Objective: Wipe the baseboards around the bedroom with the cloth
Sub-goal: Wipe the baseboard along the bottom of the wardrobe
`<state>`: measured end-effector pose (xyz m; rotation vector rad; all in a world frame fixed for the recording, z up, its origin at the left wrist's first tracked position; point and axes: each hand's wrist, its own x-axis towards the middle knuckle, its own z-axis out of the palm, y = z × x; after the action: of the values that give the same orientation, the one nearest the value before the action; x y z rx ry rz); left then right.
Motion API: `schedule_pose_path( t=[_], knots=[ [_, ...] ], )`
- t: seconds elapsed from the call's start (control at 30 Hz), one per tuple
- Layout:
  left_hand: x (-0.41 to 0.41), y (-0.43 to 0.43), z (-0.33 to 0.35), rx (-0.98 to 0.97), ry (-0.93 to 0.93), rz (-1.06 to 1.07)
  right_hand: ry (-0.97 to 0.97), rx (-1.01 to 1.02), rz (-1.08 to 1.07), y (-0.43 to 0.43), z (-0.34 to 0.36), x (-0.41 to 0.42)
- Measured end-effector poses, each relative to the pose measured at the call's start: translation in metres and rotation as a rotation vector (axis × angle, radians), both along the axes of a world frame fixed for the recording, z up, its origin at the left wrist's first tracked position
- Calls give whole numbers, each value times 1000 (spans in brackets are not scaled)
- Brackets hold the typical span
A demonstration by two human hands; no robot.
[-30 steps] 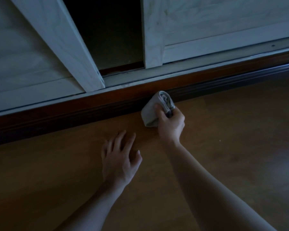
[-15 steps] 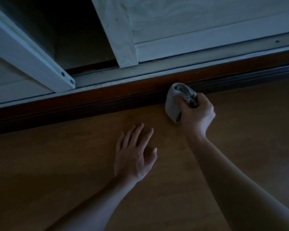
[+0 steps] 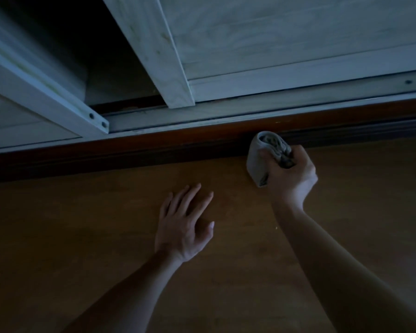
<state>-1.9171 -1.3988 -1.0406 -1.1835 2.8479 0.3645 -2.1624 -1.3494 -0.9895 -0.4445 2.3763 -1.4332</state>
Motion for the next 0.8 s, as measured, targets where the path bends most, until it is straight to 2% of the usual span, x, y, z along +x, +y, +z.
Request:
schedule_pose_path(
  t=[0.17,0.4,0.57,0.8],
  knots=[
    [0,-1,4,15,-2,3,4,29,71,-13,6,14],
    [3,-2,0,20,31,1,0,9,7,-3,7,4],
    [1,0,-1,-3,50,6,21,6,110,-13,4,16],
    [1,-1,-5,-42,31,-10,-6,-27,-22,9,2,-15]
  ],
)
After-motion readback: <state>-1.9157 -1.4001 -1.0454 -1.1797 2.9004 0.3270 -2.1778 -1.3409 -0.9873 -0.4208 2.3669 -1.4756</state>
